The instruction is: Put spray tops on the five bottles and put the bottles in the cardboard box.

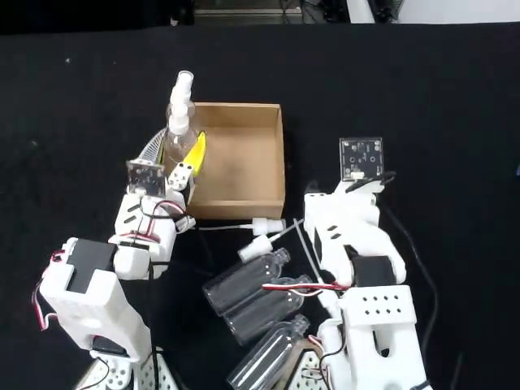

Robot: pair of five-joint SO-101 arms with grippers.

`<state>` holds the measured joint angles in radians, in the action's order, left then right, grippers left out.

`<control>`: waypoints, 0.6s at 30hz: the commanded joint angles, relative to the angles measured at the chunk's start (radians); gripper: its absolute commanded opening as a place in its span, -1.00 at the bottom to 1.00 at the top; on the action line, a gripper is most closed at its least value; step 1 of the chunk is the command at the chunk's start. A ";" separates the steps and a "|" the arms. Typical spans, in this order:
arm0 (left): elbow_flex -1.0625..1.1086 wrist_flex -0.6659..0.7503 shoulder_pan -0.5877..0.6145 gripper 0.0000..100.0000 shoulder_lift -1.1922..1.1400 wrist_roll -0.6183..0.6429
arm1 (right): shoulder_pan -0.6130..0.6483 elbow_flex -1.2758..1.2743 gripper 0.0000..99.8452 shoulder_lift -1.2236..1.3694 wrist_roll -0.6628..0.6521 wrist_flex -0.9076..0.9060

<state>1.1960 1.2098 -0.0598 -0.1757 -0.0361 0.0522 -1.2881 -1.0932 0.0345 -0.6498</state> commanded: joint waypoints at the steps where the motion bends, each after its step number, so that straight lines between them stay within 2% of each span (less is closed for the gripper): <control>1: -0.059 -0.020 -0.002 -0.94 0.005 0.009 | 0.011 0.007 -0.65 -0.019 0.002 0.032; 15: -0.059 -0.021 -0.002 -0.94 0.005 0.009 | 0.009 0.007 -0.65 -0.021 0.002 0.032; 18: -0.054 -0.021 -0.002 -0.84 0.005 0.009 | 0.009 0.007 -0.65 -0.021 0.002 0.032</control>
<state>1.1822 1.1914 -0.0598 -0.1757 -0.0361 0.0522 -1.2881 -1.0932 0.0345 -0.6498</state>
